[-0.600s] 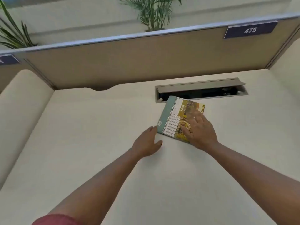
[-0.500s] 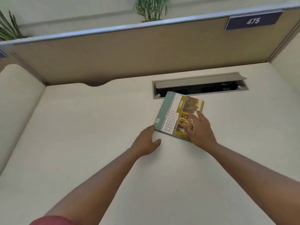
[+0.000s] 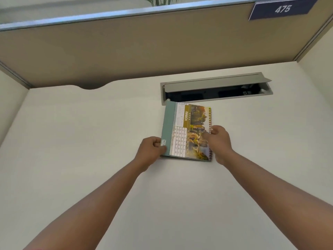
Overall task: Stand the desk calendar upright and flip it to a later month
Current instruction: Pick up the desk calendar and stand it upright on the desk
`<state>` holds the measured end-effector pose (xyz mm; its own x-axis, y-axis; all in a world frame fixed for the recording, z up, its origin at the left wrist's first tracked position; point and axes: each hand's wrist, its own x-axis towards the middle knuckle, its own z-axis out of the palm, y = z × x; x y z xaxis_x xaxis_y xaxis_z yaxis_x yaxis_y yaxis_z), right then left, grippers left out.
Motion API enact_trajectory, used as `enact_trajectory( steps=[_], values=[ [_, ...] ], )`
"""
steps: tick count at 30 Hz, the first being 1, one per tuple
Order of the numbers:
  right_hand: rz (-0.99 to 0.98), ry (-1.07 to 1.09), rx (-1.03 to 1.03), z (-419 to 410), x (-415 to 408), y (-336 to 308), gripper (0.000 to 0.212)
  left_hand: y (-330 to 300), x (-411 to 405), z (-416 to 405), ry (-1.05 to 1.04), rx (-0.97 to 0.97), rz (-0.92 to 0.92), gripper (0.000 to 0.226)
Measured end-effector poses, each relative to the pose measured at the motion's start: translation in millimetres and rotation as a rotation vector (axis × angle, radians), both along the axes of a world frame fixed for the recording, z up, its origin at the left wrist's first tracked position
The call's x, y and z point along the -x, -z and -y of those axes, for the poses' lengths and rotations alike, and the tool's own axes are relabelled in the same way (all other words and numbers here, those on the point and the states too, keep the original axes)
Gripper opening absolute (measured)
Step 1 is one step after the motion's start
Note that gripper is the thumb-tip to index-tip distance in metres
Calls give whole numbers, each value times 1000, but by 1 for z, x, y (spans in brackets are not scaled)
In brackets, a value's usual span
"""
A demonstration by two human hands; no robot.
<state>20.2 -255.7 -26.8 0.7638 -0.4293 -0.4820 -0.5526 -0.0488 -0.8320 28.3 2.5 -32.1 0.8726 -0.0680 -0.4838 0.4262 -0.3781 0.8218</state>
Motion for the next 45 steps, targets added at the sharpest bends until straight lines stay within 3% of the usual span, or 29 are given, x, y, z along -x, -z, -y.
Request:
enact_trajectory(
  steps=[3,6,9,12,18,20,23,30,34,39,43,45],
  values=[
    [-21,11,-92,-1,0,-1,50,-2,3,-5,1,29,-55,18],
    [-33,36,-149,-2,1,1,60,-7,6,-9,181,12,-66,60],
    [-41,13,-207,-3,1,0,42,-10,9,-6,378,-205,14,94],
    [-6,-10,-231,-9,3,-1,19,-6,13,-1,423,-375,104,127],
    [63,-41,-118,-26,4,-15,20,-1,11,-7,460,-378,109,151],
    [64,-56,-91,-28,4,-19,27,-3,11,-13,435,-341,92,148],
    [76,-76,-50,-30,3,-25,38,-4,13,-16,434,-305,116,122],
    [138,-137,35,-40,7,-38,55,-3,27,2,493,-591,239,85],
    [194,-191,107,-46,8,-46,61,1,34,5,442,-592,316,72],
    [277,-251,149,-64,8,-59,73,11,38,4,108,-397,368,66],
    [357,-215,38,-76,5,-67,74,10,27,0,-269,6,212,68],
    [390,-162,-23,-79,1,-70,70,8,23,-2,-386,180,175,59]
  ],
)
